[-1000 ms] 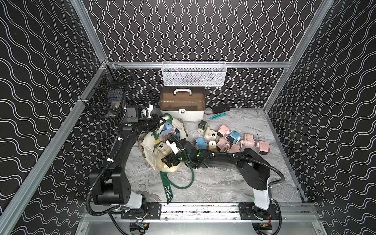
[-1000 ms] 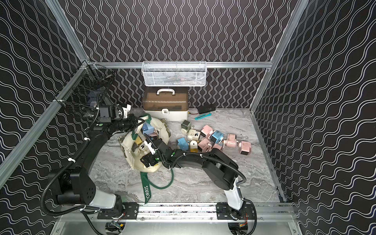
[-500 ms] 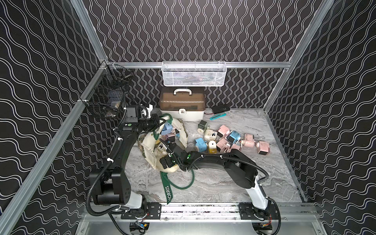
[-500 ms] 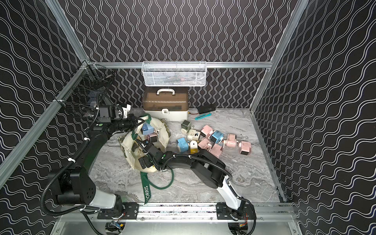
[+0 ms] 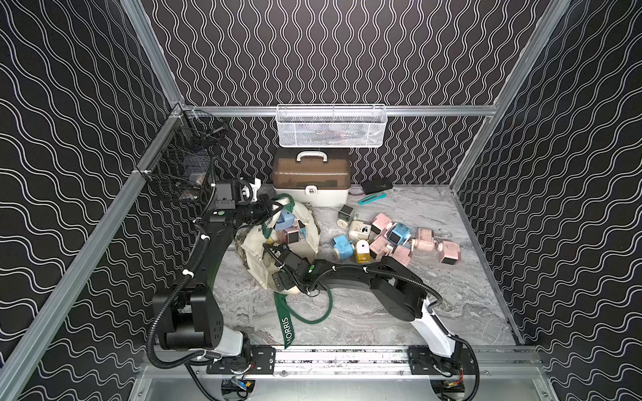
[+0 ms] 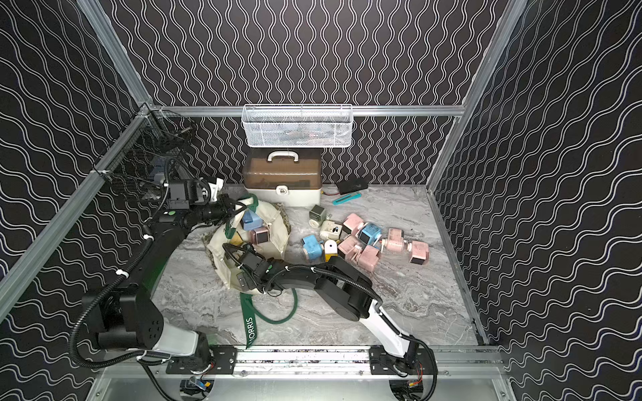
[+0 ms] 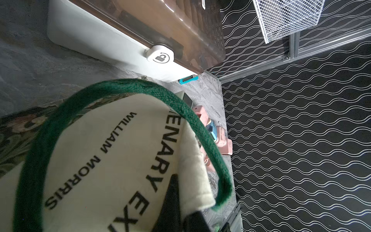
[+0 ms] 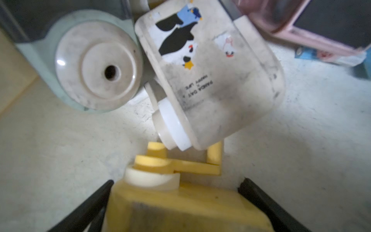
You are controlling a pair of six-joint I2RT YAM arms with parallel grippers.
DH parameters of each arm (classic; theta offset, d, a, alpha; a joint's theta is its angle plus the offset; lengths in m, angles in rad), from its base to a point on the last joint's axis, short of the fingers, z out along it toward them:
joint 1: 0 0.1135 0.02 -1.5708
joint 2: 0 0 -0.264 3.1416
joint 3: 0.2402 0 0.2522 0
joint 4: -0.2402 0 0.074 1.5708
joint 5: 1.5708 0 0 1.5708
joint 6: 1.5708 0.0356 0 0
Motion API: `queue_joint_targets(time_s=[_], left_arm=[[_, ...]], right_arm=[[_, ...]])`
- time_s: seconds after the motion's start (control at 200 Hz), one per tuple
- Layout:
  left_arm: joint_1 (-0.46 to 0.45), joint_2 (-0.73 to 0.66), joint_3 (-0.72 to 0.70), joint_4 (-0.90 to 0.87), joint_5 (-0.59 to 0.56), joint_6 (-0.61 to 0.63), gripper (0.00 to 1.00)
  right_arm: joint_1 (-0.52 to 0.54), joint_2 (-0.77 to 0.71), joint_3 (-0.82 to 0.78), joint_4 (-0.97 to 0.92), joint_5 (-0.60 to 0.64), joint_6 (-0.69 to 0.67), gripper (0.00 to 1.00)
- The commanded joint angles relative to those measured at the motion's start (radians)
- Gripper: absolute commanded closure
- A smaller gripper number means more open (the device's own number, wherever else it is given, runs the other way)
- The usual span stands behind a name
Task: Take out the pencil sharpeners from the tote bags
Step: Pick up the pencil sharpener from the canvas bag.
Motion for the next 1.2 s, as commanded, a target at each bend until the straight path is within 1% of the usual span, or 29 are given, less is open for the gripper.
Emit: queue_joint_targets(time_s=[0.0,0.17,0.445,0.67,0.691,0.826,0.996,1.101,1.196], left_arm=[[0.003,-0.008,-0.001,0.059,0.024,-0.006,1.00],[0.004,-0.006,-0.004,0.057,0.023,-0.003,1.00],[0.003,-0.008,-0.008,0.060,0.019,-0.006,1.00],[0.003,-0.015,-0.013,0.065,0.019,-0.007,1.00],[0.003,-0.015,-0.012,0.065,0.019,-0.007,1.00],[0.003,-0.010,-0.010,0.063,0.017,-0.010,1.00],[0.007,-0.009,-0.012,0.060,0.013,-0.008,1.00],[0.006,-0.016,-0.017,0.064,0.007,-0.007,1.00],[0.008,-0.009,-0.012,0.060,0.006,-0.005,1.00]], right_arm=[[0.007,0.016,0.023,-0.132,0.024,0.037,0.09],[0.008,-0.038,-0.018,-0.118,0.006,0.051,0.15],[0.010,-0.186,-0.129,-0.077,-0.040,0.047,0.19],[0.009,-0.258,-0.195,-0.063,-0.049,0.049,0.21],[0.009,-0.288,-0.201,-0.062,-0.055,0.049,0.21],[0.013,-0.365,-0.257,-0.046,-0.087,0.049,0.23],[0.022,-0.506,-0.366,-0.012,-0.111,0.045,0.24],[0.021,-0.606,-0.421,-0.023,-0.092,0.048,0.25],[0.021,-0.710,-0.477,-0.033,-0.050,0.052,0.25]])
